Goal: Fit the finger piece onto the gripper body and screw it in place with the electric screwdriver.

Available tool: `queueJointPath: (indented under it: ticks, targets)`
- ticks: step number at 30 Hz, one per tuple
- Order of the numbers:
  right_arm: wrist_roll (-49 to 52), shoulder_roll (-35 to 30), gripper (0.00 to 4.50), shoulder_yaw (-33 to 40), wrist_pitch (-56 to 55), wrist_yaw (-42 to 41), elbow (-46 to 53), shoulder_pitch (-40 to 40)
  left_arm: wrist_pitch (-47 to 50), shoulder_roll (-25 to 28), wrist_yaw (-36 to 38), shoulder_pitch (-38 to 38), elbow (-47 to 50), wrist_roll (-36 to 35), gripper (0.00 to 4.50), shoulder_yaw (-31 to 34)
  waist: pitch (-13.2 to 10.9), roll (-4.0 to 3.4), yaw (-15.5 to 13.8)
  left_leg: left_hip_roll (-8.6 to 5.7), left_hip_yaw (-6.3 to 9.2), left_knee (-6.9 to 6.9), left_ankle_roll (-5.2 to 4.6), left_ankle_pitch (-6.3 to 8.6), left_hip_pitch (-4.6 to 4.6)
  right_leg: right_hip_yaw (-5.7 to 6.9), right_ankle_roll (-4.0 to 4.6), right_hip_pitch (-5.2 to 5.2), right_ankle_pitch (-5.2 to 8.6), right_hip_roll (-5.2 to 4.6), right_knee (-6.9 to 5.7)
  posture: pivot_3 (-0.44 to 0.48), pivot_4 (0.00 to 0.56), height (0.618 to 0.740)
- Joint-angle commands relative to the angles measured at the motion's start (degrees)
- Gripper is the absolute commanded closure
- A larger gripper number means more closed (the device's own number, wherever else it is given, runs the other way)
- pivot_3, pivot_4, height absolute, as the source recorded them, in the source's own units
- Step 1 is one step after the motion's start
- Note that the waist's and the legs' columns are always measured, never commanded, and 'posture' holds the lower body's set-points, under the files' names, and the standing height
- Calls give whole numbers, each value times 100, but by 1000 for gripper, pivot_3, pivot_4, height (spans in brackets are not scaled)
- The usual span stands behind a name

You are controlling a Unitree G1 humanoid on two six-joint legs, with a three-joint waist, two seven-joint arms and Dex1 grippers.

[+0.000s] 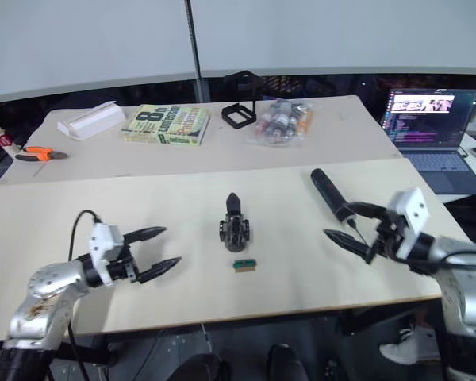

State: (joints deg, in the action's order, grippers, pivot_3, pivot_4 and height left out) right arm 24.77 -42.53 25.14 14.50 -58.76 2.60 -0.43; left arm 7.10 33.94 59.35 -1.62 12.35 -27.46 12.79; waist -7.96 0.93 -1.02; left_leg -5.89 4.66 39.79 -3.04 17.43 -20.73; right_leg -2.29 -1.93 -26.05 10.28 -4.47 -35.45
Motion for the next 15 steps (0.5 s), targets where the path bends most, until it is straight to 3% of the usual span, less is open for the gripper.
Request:
queueJointPath:
  ticks: [1, 6, 9, 15]
  targets:
    - [-49, 65, 0, 539, -345, 291, -141, 431, 351, 180, -182, -390, 890, -581, 33, 511, 0, 0, 19, 2, -1, -1, 0, 0, 1, -2, 0, 1, 0, 0, 1, 0, 150, 740]
    - [-15, 53, 0, 534, 60, 830, -245, 404, 988, 306, -568, -756, 1535, -1402, 33, 1076, -19, -28, 89, 13, -16, -6, 0, 2, 29, -12, 1, 23, -1, 6, 2, 0, 150, 740]
    - [-135, -179, 0, 103, 581, 1122, -542, -507, 1167, 377, -729, -689, 1713, -1568, 33, 1125, -51, -55, 149, 40, -19, -9, -2, 5, 75, 2, -5, 94, 4, 23, 42, 0, 150, 740]
    - [-759, -412, 0, -1108, 1038, 1183, -1793, -2542, 1380, 406, -982, -305, 1917, -1692, 33, 914, -73, -60, 167, 44, -32, -9, 2, 7, 82, 11, 8, 94, -4, 26, 42, 0, 150, 740]
